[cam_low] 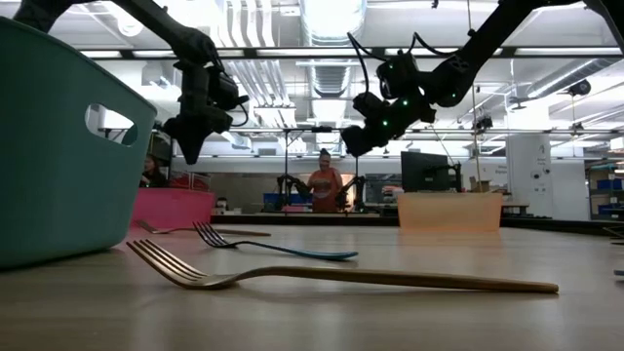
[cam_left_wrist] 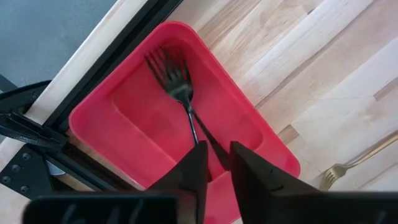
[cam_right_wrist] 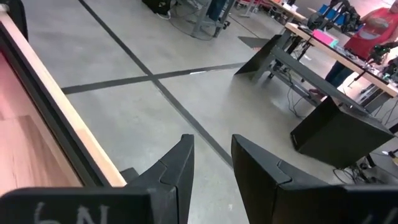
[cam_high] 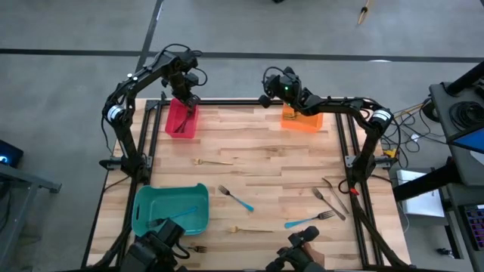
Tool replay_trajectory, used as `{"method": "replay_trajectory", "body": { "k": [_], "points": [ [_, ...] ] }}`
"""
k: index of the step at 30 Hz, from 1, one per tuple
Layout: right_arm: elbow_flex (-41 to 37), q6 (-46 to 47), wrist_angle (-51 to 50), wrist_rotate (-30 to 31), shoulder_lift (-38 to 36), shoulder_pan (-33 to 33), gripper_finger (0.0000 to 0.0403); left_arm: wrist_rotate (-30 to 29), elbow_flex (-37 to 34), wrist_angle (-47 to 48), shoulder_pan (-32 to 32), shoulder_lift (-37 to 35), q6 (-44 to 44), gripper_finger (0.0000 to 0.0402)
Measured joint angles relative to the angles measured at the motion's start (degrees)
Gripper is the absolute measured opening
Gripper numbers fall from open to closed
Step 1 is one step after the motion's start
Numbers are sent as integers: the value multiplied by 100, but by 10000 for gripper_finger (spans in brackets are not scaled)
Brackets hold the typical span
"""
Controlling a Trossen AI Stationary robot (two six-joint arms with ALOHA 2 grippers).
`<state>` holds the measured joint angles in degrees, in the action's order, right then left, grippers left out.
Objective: Sort silverware by color (type)
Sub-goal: Put the blue fork into the blue bin
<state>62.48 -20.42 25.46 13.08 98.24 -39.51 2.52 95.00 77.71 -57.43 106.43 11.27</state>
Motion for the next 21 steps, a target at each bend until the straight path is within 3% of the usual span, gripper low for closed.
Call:
{"method": "replay_trajectory", "body": {
  "k": [5, 12, 21],
  "points": [
    [0, 28, -260, 0, -2, 0, 98, -2, 0, -44, 0, 0, -78, 72],
    [0, 56, -801, 0, -7, -2, 98, -8, -4, -60, 23, -83, -342, 73],
    [0, 517, -1011, -4, -380, 124, 98, 0, -325, -991, 636, -1263, -636, 64]
  ]
}}
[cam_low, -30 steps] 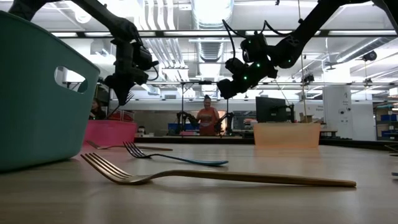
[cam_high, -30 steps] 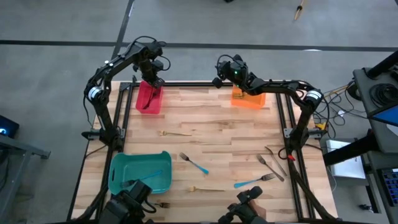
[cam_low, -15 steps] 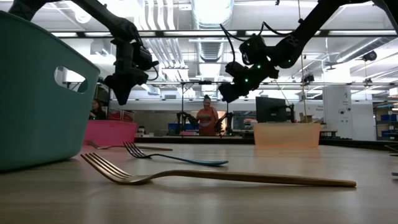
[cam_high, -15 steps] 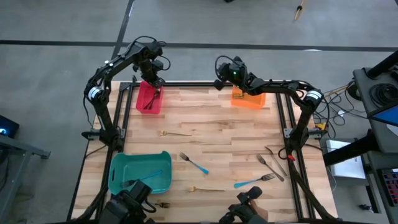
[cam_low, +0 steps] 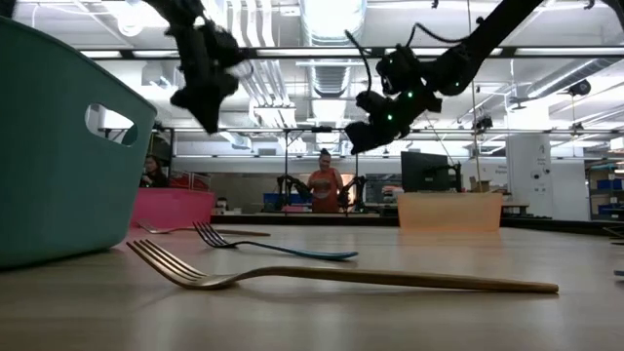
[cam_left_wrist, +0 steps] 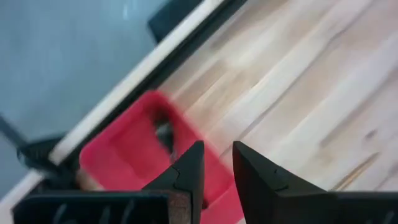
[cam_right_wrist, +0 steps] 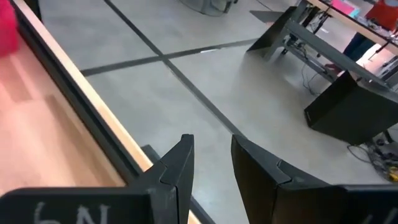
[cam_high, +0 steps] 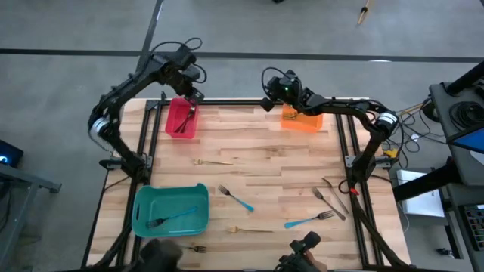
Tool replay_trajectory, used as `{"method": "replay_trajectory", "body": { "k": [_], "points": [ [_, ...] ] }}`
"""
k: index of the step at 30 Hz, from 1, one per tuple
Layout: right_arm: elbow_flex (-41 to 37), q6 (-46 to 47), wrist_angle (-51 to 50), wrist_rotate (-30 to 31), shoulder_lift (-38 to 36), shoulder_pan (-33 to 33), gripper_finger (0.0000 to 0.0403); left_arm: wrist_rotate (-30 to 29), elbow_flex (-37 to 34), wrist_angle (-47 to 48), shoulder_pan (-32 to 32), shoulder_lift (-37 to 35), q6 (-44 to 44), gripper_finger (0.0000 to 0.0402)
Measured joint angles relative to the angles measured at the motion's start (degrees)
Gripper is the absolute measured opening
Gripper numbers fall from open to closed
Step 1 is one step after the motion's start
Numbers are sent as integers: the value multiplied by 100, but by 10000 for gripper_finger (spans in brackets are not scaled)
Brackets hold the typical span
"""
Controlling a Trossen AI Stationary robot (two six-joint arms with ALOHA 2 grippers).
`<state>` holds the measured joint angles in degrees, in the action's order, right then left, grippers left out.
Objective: Sort silverware by color (type)
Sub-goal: Put the blue fork into the blue bin
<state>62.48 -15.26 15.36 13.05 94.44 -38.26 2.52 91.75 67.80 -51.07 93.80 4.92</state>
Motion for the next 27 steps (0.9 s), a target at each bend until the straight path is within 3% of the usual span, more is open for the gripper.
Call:
{"method": "replay_trajectory", "body": {
  "k": [3, 11, 19, 27],
  "points": [
    [0, 287, -168, -119, -232, 146, 98, 0, -456, -590, 364, -638, -125, 63],
    [0, 1018, -357, -1620, -624, 718, 98, -8, -2201, -2623, 1455, -2335, -536, 63],
    [0, 1189, -863, -1651, -739, 1551, 98, -11, -4007, -4344, 2423, -3567, -597, 63],
    [0, 1703, -1453, -1604, -727, 2231, 98, 0, -5555, -5668, 3062, -4201, -920, 63]
  ]
}}
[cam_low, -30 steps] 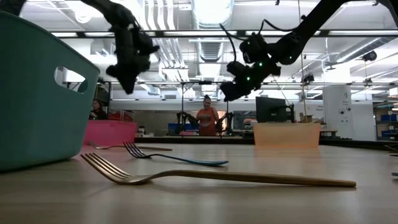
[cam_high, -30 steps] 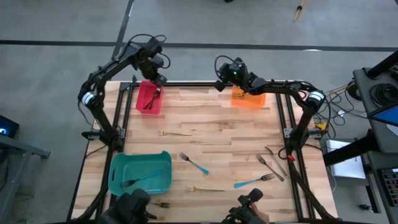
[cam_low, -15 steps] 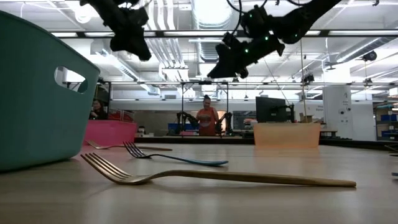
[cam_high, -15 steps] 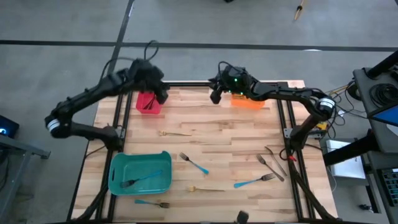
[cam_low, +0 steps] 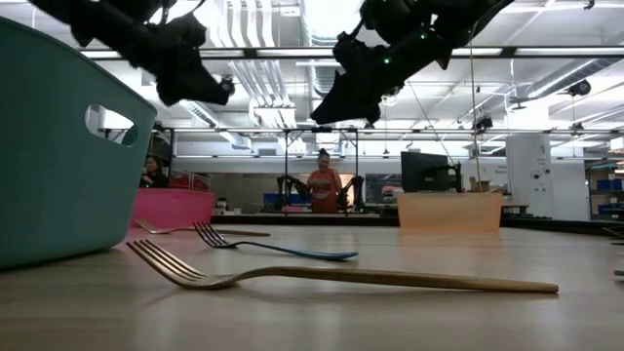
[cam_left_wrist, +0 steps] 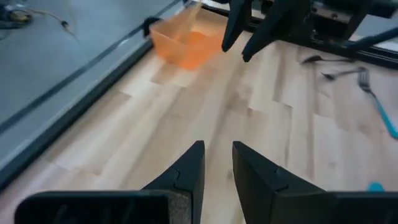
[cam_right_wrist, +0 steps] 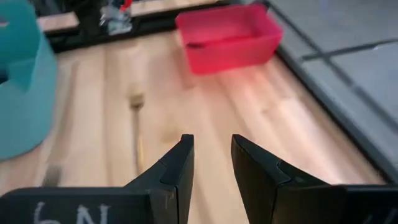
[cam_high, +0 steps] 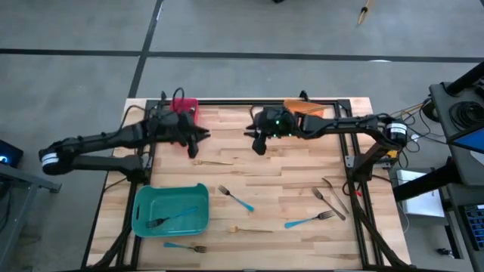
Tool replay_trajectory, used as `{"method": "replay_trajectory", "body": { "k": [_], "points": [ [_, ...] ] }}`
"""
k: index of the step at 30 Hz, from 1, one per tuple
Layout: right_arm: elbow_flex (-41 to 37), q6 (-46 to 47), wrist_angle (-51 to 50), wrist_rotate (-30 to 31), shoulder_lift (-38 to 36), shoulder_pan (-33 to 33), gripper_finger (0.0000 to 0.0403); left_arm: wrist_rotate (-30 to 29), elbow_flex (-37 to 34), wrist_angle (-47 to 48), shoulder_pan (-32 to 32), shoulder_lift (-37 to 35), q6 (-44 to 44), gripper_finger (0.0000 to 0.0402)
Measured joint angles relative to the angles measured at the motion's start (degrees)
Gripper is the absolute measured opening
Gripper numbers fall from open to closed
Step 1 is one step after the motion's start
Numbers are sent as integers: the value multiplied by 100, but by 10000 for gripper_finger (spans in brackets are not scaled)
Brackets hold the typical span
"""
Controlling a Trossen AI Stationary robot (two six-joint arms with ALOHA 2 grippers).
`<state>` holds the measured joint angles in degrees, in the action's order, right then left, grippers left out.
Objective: Sort silverware by color (type)
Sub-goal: Put the blue fork into the blue bin
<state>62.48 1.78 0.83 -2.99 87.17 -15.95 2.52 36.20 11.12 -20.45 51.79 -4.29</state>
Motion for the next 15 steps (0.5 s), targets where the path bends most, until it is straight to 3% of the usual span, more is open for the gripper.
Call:
{"method": "replay_trajectory", "body": {
  "k": [15],
  "points": [
    [0, 933, -227, 1, 5, 583, 98, 302, -939, -900, 545, -116, -308, 63]
  ]
}}
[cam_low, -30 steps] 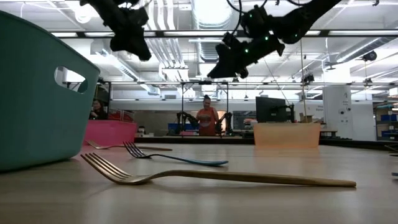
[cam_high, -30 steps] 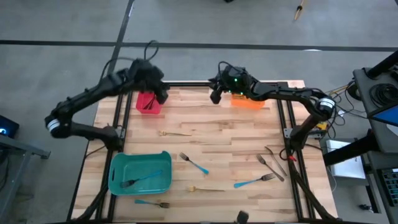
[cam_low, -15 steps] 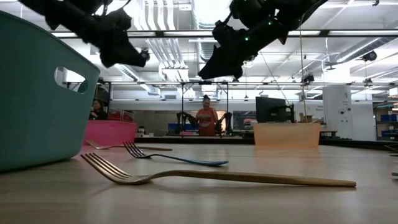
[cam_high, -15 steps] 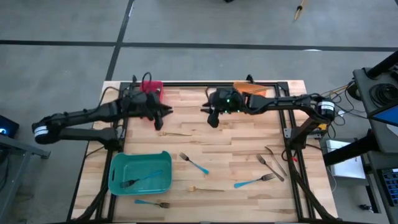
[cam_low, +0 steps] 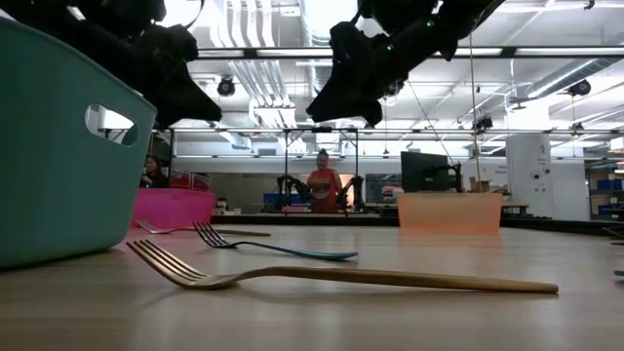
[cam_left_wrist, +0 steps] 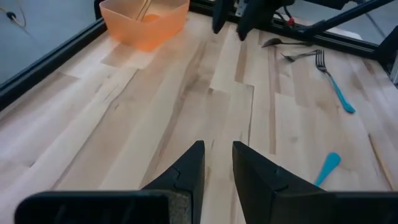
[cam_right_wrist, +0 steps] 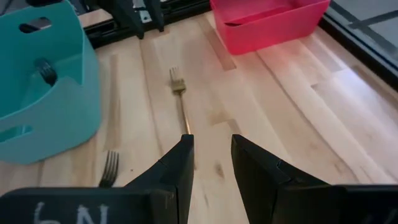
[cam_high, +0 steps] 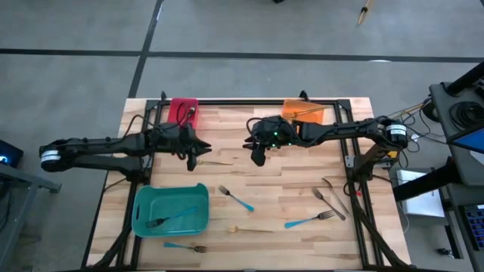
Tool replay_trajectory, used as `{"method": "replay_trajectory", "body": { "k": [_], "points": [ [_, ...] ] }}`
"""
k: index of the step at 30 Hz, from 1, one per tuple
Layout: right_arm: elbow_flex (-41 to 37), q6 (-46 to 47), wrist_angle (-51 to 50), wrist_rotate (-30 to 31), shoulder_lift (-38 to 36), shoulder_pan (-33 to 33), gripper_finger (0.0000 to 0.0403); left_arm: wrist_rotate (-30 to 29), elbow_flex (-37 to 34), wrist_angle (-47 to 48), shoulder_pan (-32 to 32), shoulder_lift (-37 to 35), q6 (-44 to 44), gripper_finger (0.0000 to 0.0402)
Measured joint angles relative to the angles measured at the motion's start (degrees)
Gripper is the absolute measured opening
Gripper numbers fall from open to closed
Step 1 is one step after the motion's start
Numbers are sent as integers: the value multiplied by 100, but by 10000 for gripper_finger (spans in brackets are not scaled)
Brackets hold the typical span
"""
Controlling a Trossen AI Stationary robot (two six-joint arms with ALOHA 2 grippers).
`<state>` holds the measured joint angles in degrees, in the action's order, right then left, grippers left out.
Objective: Sort silverware by color (type)
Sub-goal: Put the blue fork into the blue bin
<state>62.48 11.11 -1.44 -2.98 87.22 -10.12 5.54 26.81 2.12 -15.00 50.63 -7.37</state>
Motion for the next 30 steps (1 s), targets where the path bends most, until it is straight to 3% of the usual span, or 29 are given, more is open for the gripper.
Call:
{"method": "replay_trajectory", "body": {
  "k": [30],
  "points": [
    [0, 660, -3, 8, 0, 735, 98, -13, -40, -516, -2, 678, -247, 63]
  ]
}}
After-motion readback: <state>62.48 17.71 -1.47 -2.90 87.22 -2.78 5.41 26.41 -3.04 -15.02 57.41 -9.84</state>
